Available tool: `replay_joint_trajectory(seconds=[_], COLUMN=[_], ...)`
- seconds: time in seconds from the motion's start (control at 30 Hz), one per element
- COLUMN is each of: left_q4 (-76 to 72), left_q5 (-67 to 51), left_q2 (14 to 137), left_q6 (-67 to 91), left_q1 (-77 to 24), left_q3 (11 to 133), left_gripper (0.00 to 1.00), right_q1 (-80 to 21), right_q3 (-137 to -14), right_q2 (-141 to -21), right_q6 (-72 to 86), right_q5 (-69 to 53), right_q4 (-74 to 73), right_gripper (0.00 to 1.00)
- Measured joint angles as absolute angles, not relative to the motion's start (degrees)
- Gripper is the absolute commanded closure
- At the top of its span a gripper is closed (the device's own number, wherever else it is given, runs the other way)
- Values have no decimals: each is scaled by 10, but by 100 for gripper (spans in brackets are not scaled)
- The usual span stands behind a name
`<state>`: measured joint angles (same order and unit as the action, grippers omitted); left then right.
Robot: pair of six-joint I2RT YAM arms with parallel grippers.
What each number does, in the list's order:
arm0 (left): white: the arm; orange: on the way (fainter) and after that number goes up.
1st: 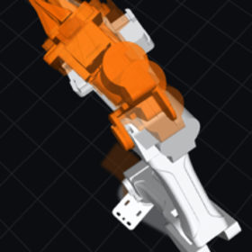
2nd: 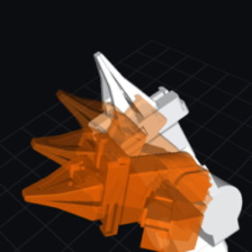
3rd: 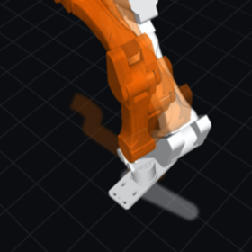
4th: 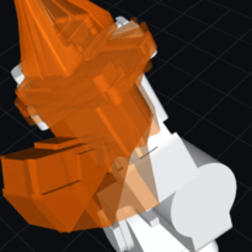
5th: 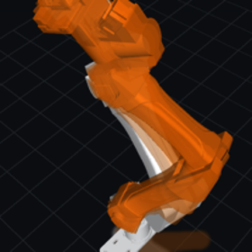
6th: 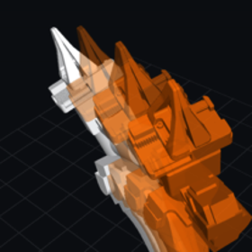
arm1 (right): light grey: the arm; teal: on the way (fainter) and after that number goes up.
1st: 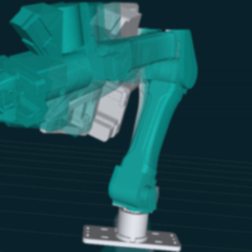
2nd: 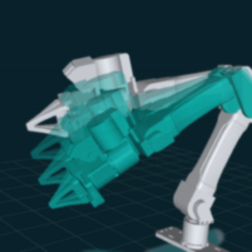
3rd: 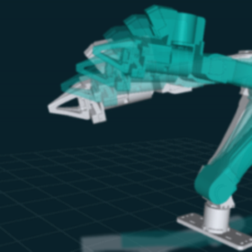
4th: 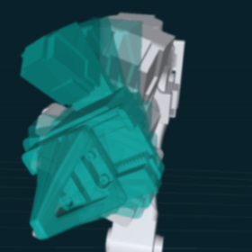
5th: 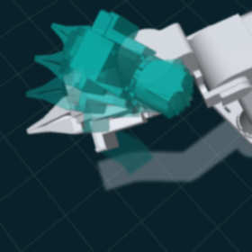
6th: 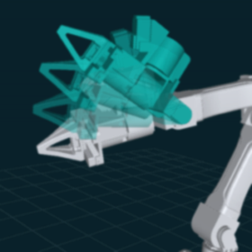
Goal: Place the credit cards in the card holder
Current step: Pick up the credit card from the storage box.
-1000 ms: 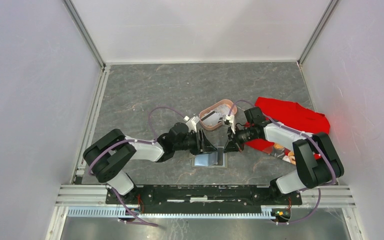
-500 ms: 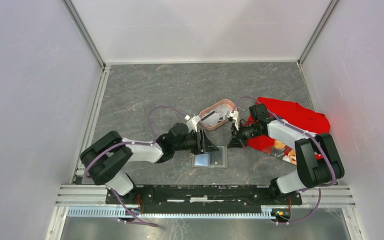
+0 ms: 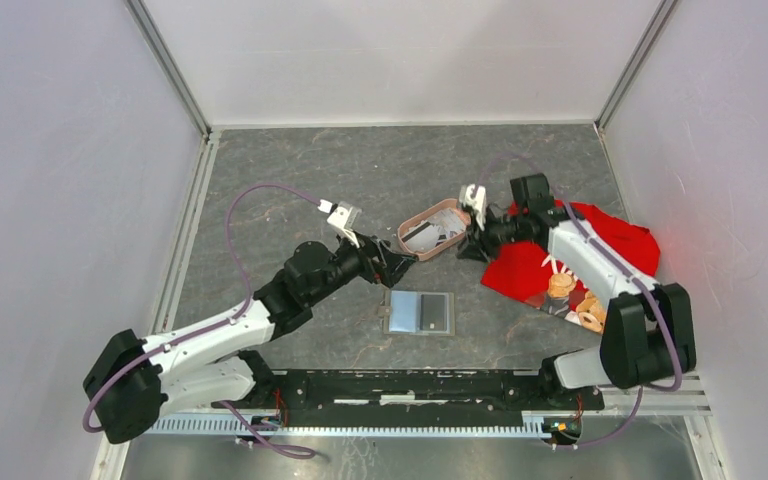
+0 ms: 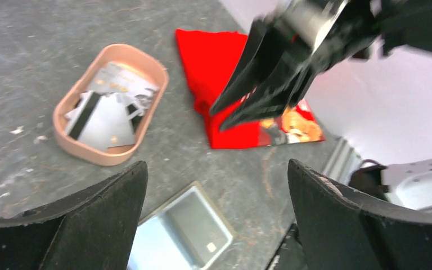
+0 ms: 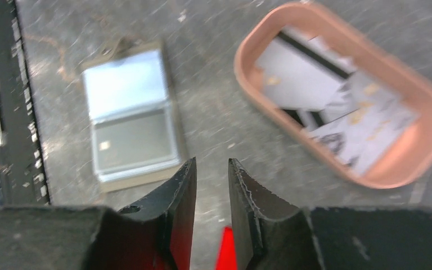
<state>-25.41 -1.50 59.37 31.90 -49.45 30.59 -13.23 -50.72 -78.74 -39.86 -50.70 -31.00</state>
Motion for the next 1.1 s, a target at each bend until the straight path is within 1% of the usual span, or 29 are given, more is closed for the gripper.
replay_joint_trajectory(seconds=[0.1,0.2,0.37,0.47,0.57,0.83,1.1], left_q4=[-228,-212,-220,-238,-267,-343,-384], left_q5=[6,33,53,48,35,-36,-66], left_q2=[596,597,593,601,640,765,841], left_q6=[291,280,282,303,333,399,450], left_q1=[-489,-486,-470,-455,-435,-377,-366], left_q3=[306,295,239,204,199,212,251], left_gripper=[0,0,0,0,0,0,2], right_q1=[-138,-148,-165,-170,-171,-171,-171], right_q3=[-591,-679,-766,-790,-794,-837,-867], right_q2=[-829,-888,-979,-1027,-1060,-1141,-1192], right_q6=[-378,-352,-297,-251,-209,-151,-128], right_q5=[-484,-455,-436,-436,-435,-437,-434], right_q4=[-312,-310,-317,-314,-309,-304,-305], right_gripper=[63,58,52,48,46,44,43])
